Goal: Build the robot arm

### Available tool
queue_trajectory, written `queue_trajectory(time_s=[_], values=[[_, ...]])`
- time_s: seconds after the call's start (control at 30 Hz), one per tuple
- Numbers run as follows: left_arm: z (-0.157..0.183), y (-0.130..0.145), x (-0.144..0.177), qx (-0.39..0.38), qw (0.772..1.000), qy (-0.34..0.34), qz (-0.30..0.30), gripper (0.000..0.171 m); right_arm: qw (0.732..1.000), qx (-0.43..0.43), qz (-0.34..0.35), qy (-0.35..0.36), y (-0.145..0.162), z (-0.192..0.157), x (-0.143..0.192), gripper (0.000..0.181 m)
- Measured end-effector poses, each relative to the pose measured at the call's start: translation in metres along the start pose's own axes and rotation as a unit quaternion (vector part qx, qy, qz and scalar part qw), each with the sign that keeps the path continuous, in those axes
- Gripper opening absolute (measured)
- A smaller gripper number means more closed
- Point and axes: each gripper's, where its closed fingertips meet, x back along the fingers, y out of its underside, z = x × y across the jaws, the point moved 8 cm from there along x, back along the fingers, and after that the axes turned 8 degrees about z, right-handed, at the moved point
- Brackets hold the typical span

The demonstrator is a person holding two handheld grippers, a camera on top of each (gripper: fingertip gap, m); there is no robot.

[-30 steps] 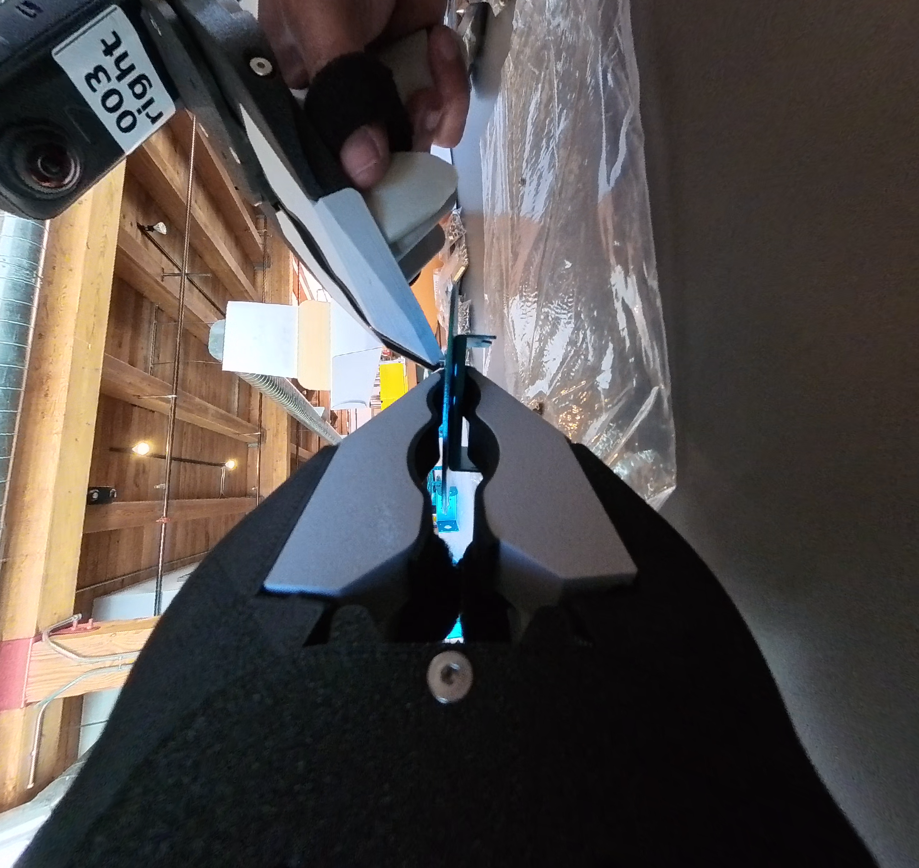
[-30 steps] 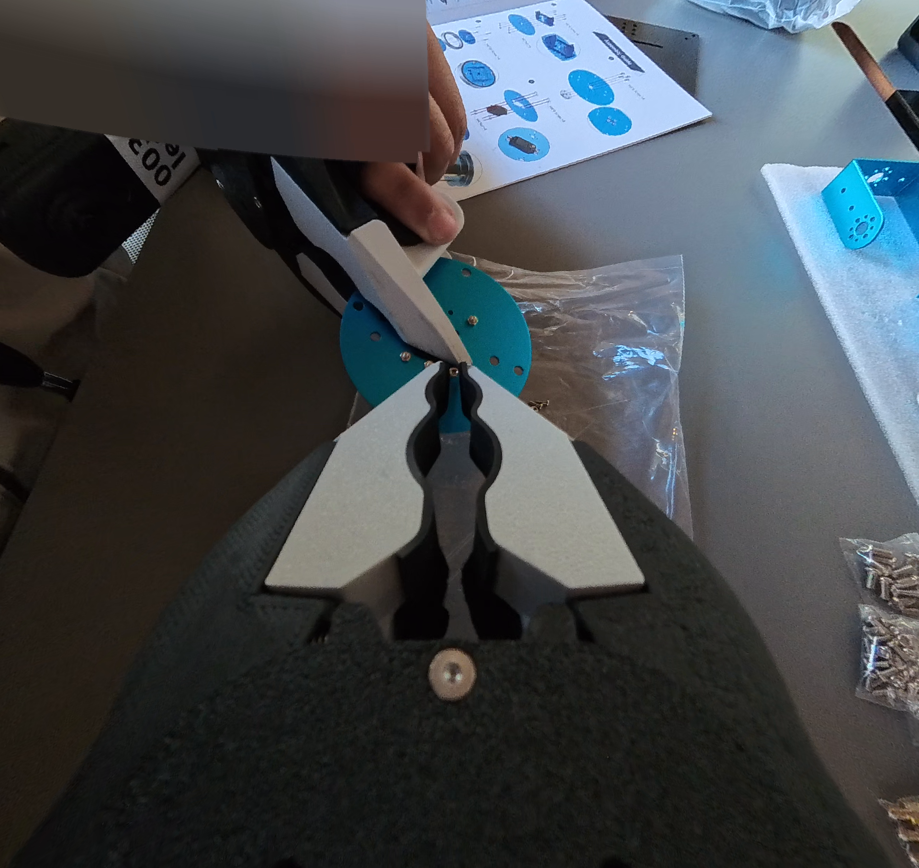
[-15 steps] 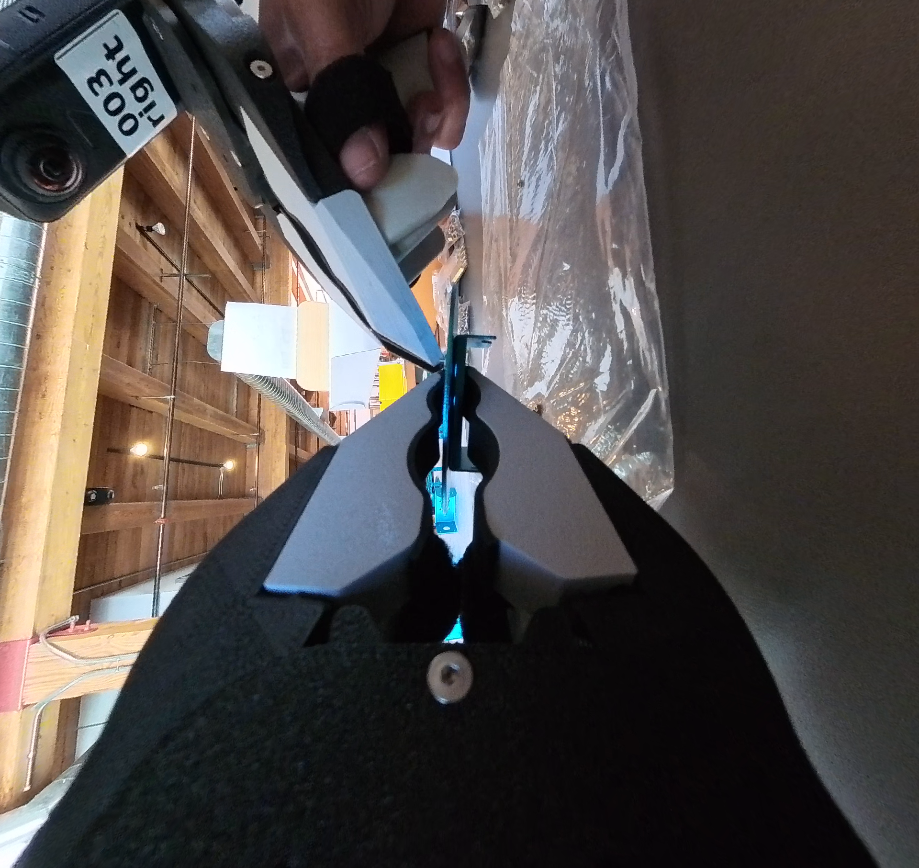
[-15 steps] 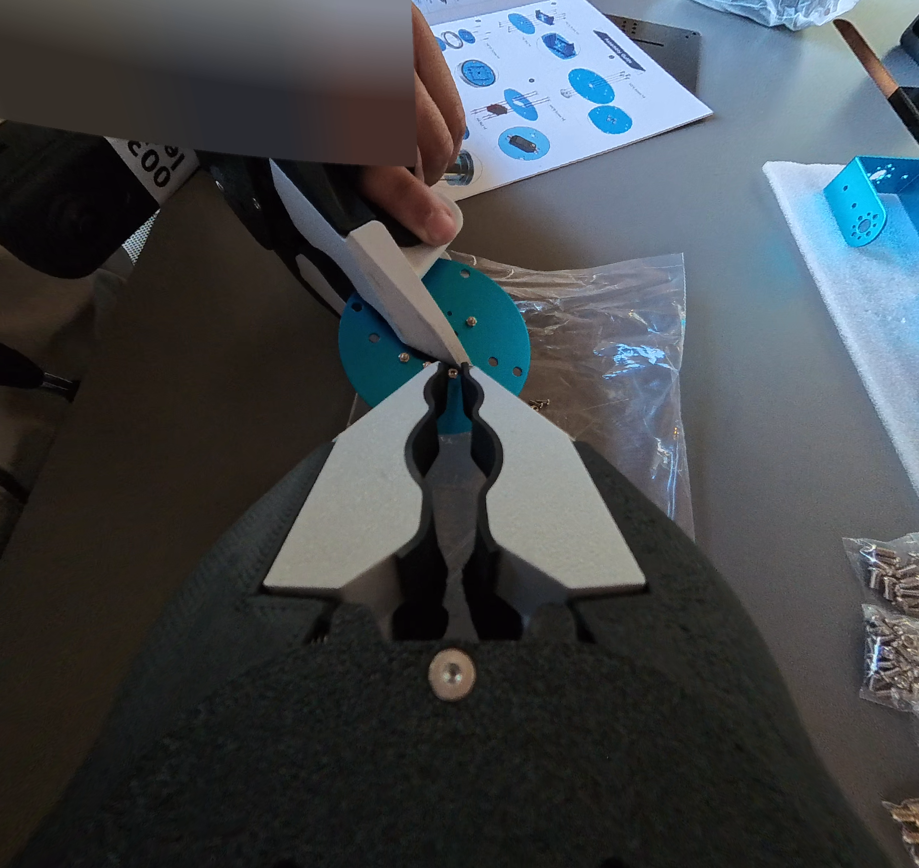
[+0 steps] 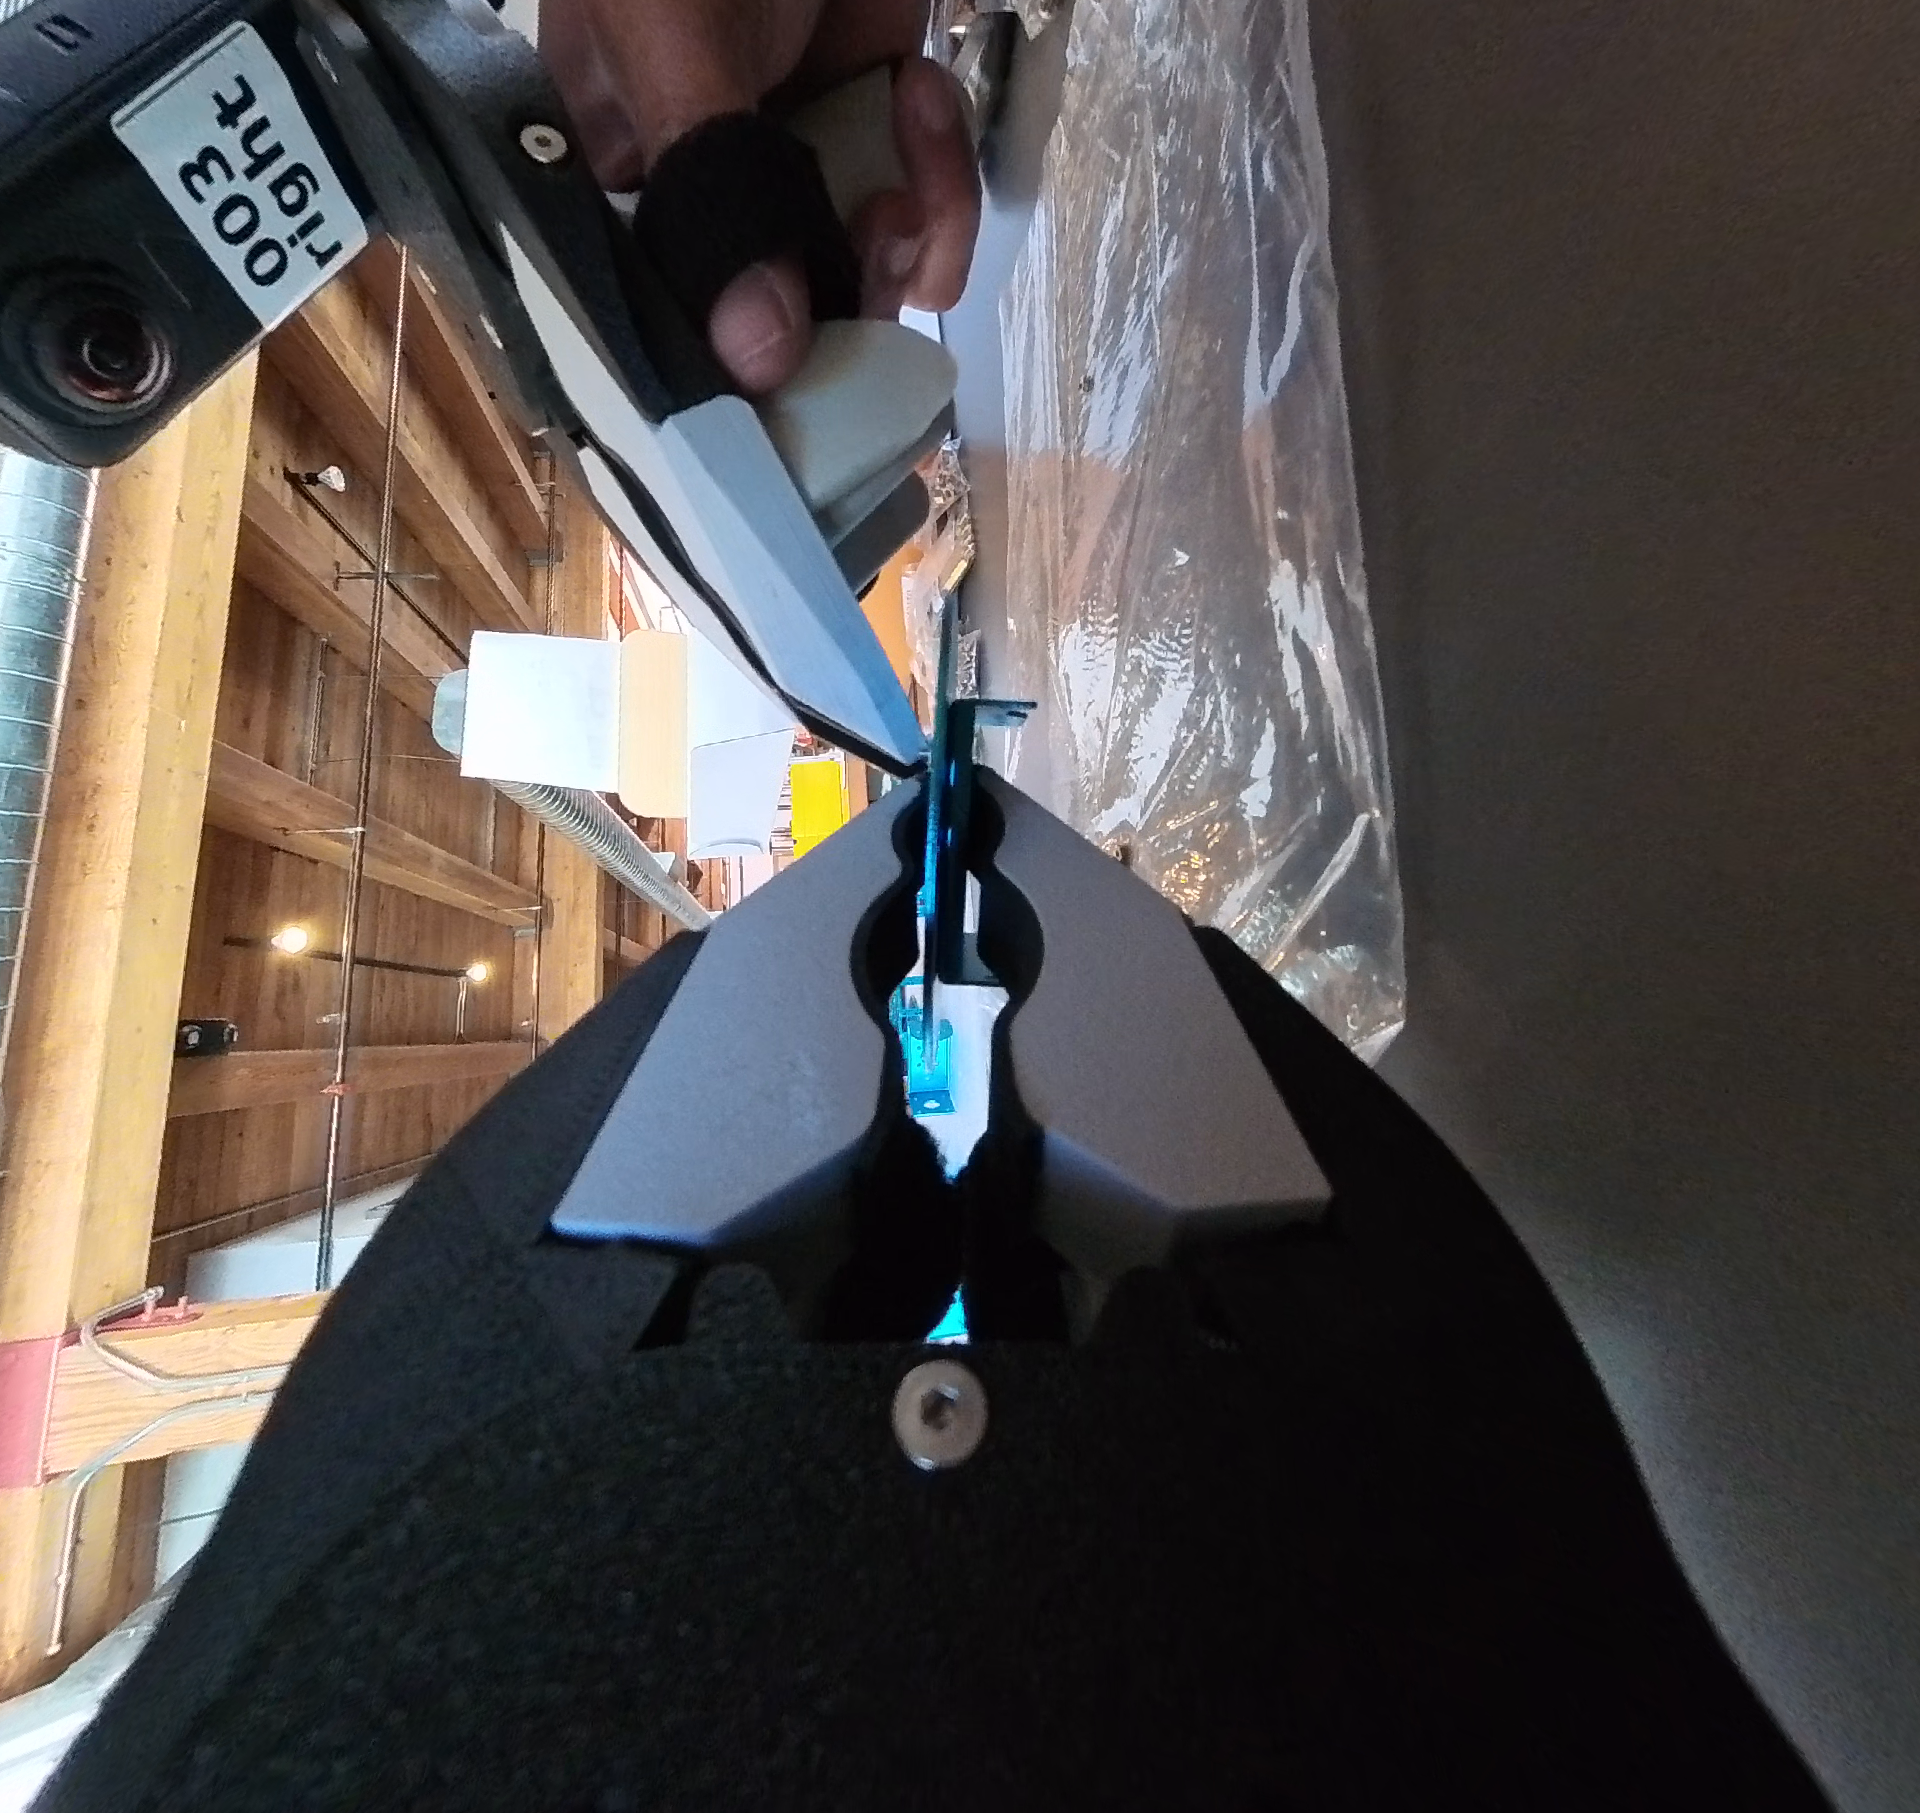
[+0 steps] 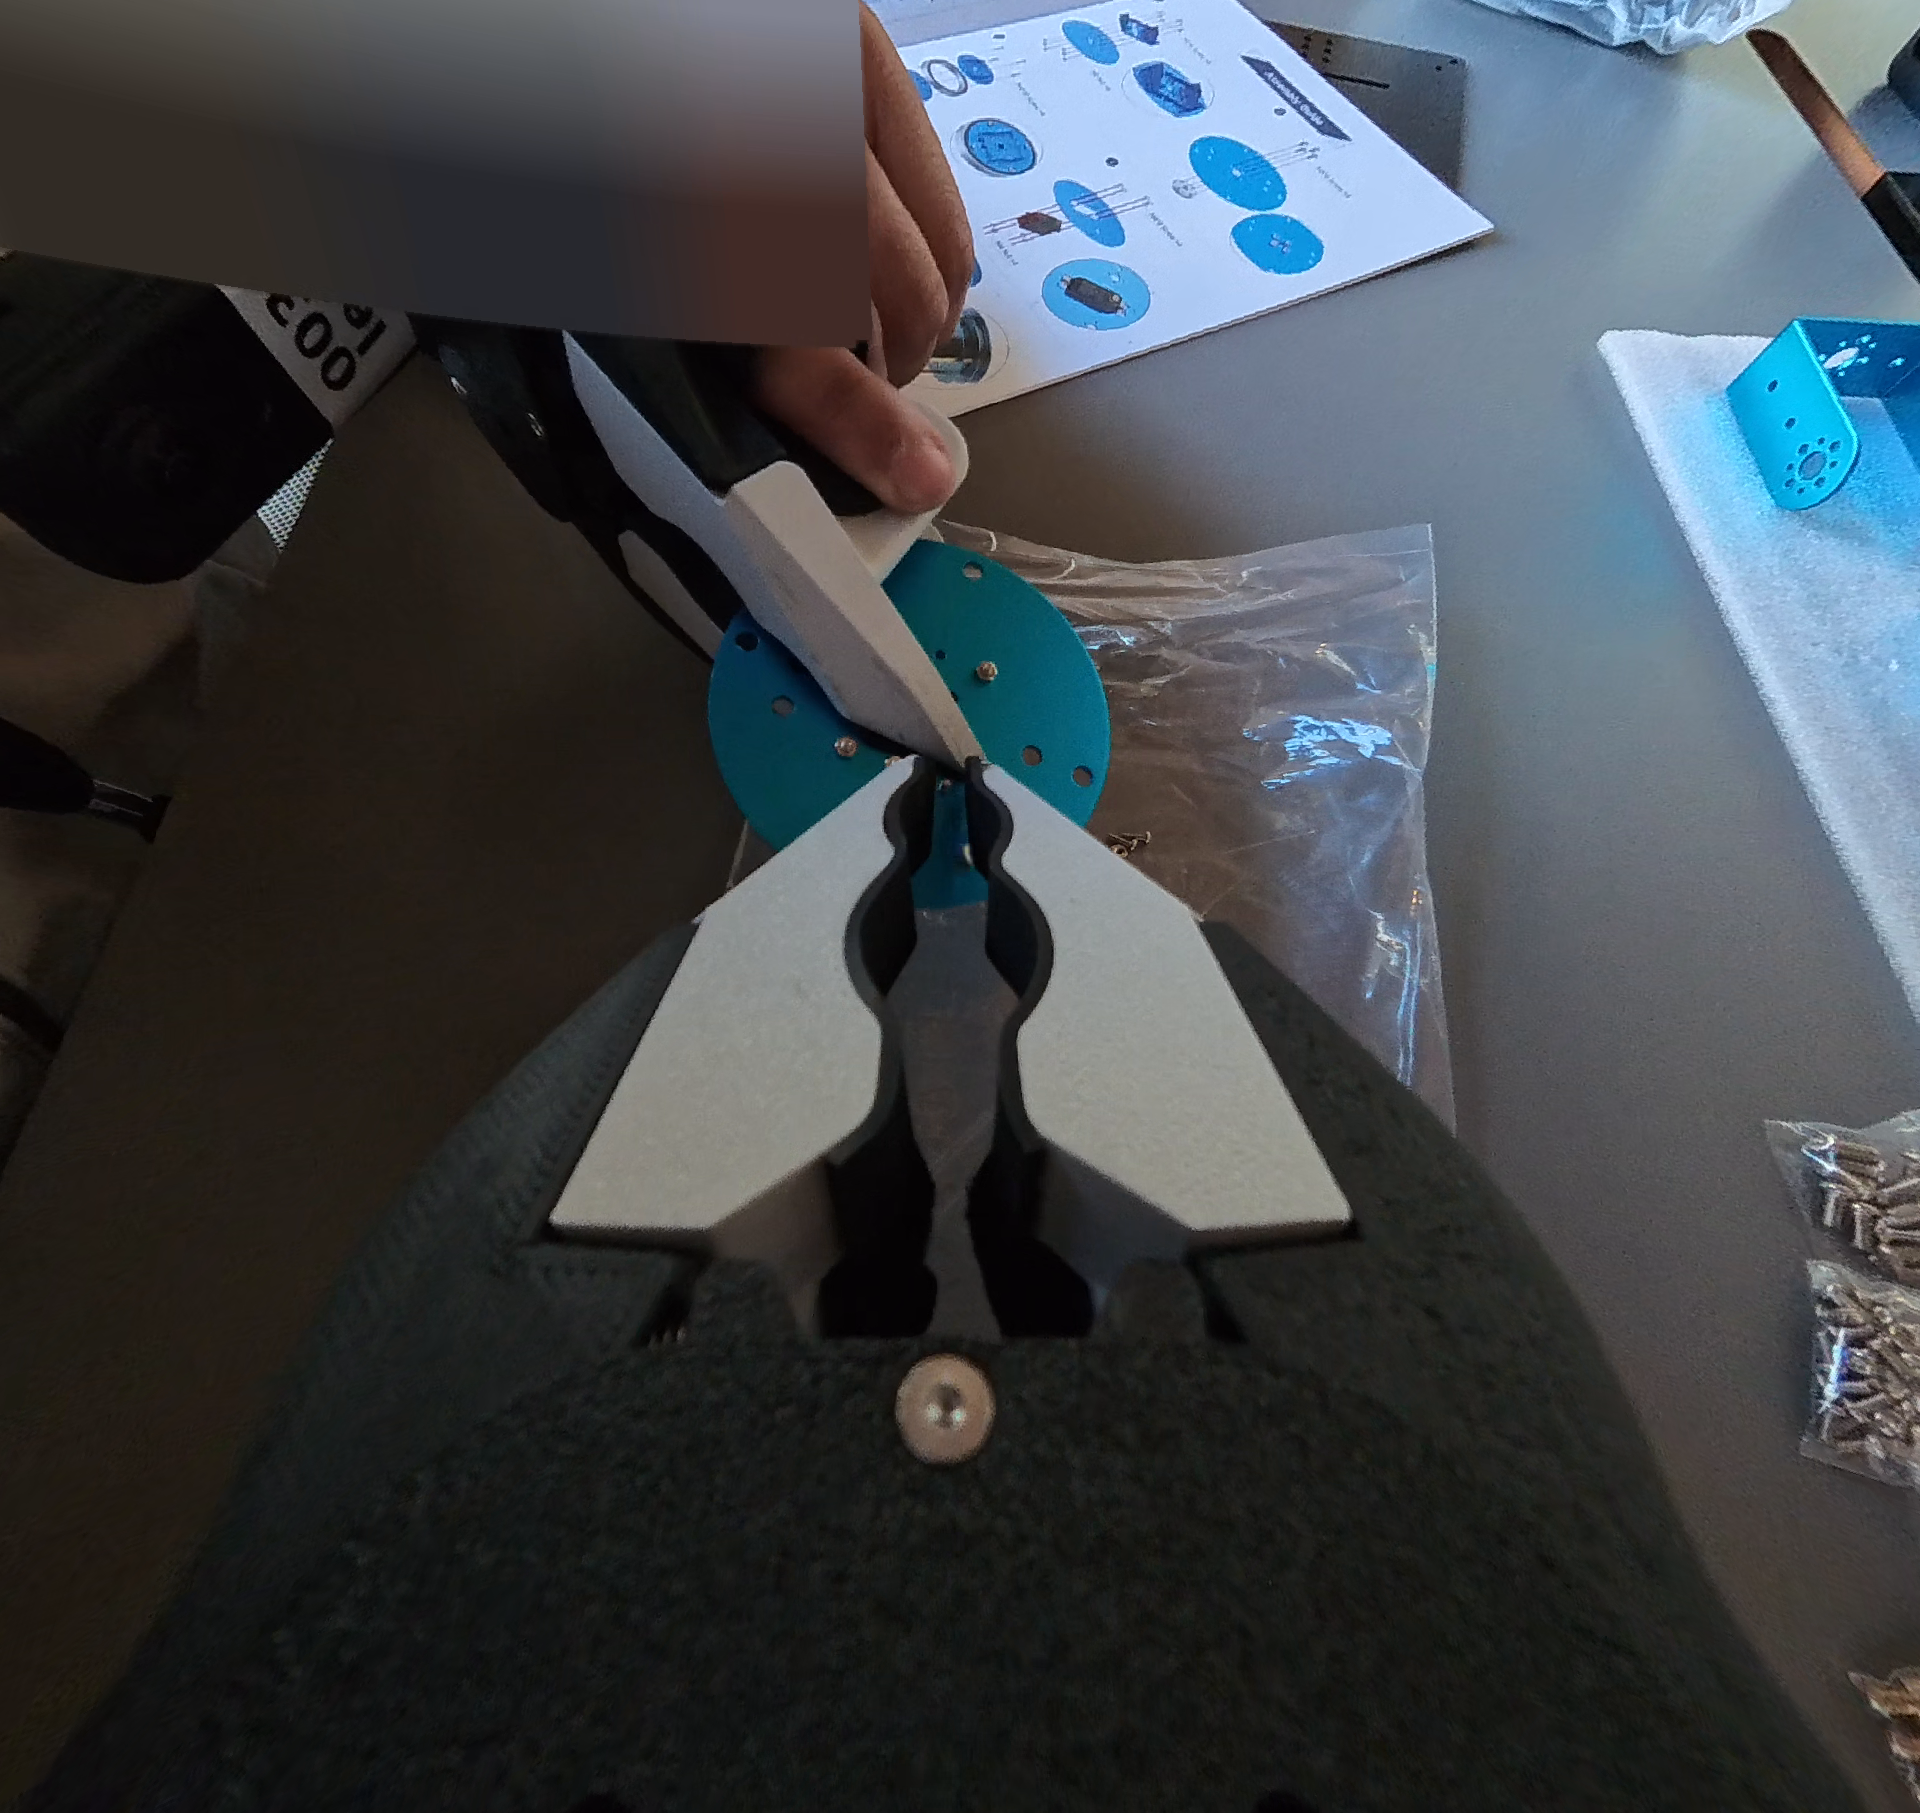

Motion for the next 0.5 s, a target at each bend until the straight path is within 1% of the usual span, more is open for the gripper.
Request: queue_trajectory(time_s=[0.13,0.2,0.27,0.3,0.33,0.37,0.43,0.5], values=[[0.0,0.001,-0.001,0.0,1.0,0.002,-0.003,0.002,1.0,-0.002,0.014,-0.003,-0.003,0.0,0.004,0.007],[-0.001,0.002,0.0,0.002,1.0,-0.001,-0.004,0.002,1.0,-0.008,0.022,0.009,-0.003,0.005,0.014,0.01],[-0.003,0.004,0.0,0.002,1.0,-0.011,-0.009,0.001,0.999,-0.011,0.011,0.031,0.003,0.015,0.03,0.011],[-0.005,0.005,0.0,0.002,1.0,-0.02,-0.013,0.002,0.999,-0.012,-0.003,0.045,0.009,0.02,0.038,0.008],[-0.007,0.006,0.001,0.004,0.999,-0.029,-0.015,0.002,0.998,-0.019,-0.017,0.051,0.015,0.024,0.046,0.005],[-0.009,0.006,0.001,0.008,0.999,-0.035,-0.015,0.002,0.998,-0.035,-0.017,0.044,0.02,0.026,0.051,0.007],[-0.012,0.007,0.002,0.01,0.998,-0.052,-0.016,0.001,0.997,-0.069,-0.013,0.036,0.026,0.029,0.055,0.011],[-0.014,0.007,0.002,0.007,0.997,-0.069,-0.018,0.001,0.997,-0.064,-0.029,0.036,0.034,0.029,0.055,0.011]])
